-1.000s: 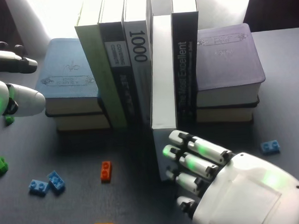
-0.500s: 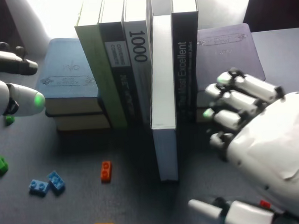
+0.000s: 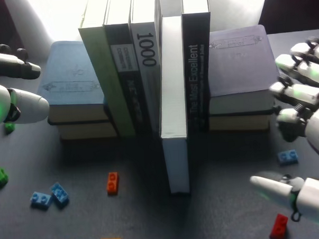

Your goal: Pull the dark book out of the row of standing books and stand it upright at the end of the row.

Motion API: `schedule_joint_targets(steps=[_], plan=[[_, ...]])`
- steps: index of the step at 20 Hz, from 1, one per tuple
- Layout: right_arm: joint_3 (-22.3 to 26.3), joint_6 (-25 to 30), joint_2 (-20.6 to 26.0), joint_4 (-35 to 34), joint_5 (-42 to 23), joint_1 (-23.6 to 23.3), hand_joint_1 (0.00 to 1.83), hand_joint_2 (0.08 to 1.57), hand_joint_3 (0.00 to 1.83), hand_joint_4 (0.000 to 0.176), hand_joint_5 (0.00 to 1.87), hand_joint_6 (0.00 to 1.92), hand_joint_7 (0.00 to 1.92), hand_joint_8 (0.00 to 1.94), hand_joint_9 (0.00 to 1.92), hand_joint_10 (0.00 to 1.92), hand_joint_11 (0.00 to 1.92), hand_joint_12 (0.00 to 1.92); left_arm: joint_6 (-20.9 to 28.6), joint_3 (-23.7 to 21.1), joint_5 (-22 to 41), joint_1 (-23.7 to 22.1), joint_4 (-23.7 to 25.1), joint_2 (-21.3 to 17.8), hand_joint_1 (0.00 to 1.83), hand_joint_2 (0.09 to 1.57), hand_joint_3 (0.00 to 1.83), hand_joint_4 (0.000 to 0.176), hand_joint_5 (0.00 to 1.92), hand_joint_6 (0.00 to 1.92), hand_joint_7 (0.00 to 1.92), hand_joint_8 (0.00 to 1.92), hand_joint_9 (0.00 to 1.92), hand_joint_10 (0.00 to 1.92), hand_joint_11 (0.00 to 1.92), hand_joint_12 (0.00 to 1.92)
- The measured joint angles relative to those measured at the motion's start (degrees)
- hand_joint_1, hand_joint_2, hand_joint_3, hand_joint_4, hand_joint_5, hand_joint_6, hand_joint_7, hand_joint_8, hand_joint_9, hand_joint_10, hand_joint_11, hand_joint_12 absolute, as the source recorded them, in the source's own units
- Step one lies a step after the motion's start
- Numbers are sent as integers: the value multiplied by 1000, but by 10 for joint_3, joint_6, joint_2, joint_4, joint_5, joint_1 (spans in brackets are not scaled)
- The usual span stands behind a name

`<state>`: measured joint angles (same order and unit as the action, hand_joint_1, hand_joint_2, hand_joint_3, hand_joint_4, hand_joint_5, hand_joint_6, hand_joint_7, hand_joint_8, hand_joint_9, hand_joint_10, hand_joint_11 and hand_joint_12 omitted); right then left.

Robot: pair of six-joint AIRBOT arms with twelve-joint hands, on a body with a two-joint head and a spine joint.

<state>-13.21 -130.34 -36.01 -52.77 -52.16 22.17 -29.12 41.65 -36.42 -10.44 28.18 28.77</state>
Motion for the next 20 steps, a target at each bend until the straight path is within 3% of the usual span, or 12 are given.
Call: schedule_joint_targets(steps=[5,6,7,9,12,14,16,17,18,19,20], plan=[[-42,104,44,-14,85,-13,0,1156,4,0,773,601,408,3,142,14,0,207,-2,0,-2,0,0,-1,0,1285,0,58,146,0,123,0,146,1,0,513],[-46,106,45,-13,94,-13,0,1156,4,0,778,603,410,4,147,16,0,208,-2,0,-1,0,0,0,0,1284,0,56,147,2,124,2,146,2,0,511],[-48,106,45,-6,103,-13,0,1149,1,0,726,625,430,6,130,7,0,88,-2,0,1,0,0,0,0,1271,0,48,142,0,138,7,152,4,1,514],[-49,109,44,6,117,-14,0,1147,0,0,714,646,426,1,127,5,6,28,-2,0,0,0,-1,0,0,1273,0,53,175,12,148,9,153,3,10,522],[-58,114,44,5,120,-17,0,1160,2,0,728,622,428,1,147,9,0,184,-2,0,-2,0,0,-1,21,1287,2,52,164,2,130,1,139,0,0,511],[-59,118,44,3,121,-19,0,1168,3,0,647,585,384,0,154,9,0,316,-2,0,-1,-1,-1,0,0,1293,4,53,151,4,132,2,142,1,5,515],[-61,119,44,5,121,-26,0,1157,0,0,403,517,316,2,142,3,0,273,-2,0,0,-1,-2,0,0,1279,0,58,122,2,139,5,155,7,14,525],[-61,120,44,5,118,-26,0,1167,2,0,402,479,405,23,249,60,0,745,-2,0,0,-1,-2,-1,0,1276,0,58,182,7,193,6,212,9,55,541],[-61,120,44,5,117,-26,0,1169,1,0,451,450,479,21,312,152,0,1058,-2,0,-1,-1,-1,-1,0,1279,0,53,211,13,227,14,247,17,92,558],[-61,120,44,5,118,-26,0,1172,1,0,488,460,530,31,357,209,0,1252,-2,0,-1,-1,-1,-1,21,1285,1,51,261,9,278,9,286,11,125,574],[-61,120,44,5,118,-26,0,1179,0,0,477,617,607,48,366,526,0,1482,-2,0,-2,-1,-1,-1,29,1297,2,53,310,8,410,16,421,19,216,693]])
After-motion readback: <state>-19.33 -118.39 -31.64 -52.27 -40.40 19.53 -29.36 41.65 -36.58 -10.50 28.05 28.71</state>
